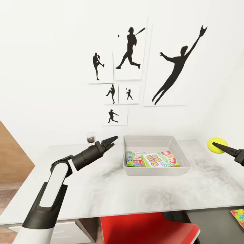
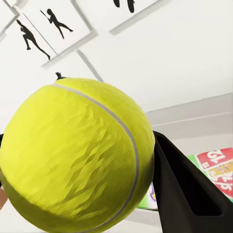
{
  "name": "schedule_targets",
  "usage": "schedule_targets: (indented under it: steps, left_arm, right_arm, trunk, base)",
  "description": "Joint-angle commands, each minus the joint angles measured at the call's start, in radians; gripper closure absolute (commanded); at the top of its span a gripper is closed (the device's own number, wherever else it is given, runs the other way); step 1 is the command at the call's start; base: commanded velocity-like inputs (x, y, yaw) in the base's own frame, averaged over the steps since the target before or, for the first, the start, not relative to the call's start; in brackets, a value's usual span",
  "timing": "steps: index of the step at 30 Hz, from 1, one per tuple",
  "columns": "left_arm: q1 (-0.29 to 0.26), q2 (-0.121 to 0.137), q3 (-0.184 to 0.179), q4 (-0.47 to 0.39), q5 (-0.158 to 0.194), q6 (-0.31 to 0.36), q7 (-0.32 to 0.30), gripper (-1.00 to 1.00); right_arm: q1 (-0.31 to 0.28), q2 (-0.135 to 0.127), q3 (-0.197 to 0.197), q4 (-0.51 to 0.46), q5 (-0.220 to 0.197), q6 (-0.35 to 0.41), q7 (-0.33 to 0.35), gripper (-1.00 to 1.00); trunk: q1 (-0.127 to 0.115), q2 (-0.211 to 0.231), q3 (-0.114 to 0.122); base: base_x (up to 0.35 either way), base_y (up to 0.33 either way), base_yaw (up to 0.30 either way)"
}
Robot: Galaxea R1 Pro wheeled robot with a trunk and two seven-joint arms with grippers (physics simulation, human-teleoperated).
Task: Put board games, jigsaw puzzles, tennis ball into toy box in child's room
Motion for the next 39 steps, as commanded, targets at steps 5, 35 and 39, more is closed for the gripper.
schedule_targets:
  steps: [5, 35, 39]
  left_arm:
    - [0.012, 0.011, 0.019, 0.000, 0.029, 0.005, -0.005, -1.00]
    - [0.083, 0.128, 0.185, -0.001, 0.091, 0.035, -0.160, -1.00]
    - [0.086, 0.133, 0.191, -0.001, 0.092, 0.033, -0.160, -1.00]
  right_arm:
    - [-0.028, 0.010, 0.062, 0.000, 0.002, 0.006, -0.013, 1.00]
    - [-0.602, 0.289, 0.583, 0.484, 0.005, 0.006, -0.575, 1.00]
    - [-0.623, 0.302, 0.589, 0.578, 0.007, 0.006, -0.590, 1.00]
  trunk:
    - [0.001, -0.002, -0.002]
    - [0.001, -0.002, -0.002]
    - [0.001, -0.002, -0.002]
  base:
    - [0.000, 0.000, -0.005]
    - [0.000, 0.000, 0.000]
    - [0.000, 0.000, 0.000]
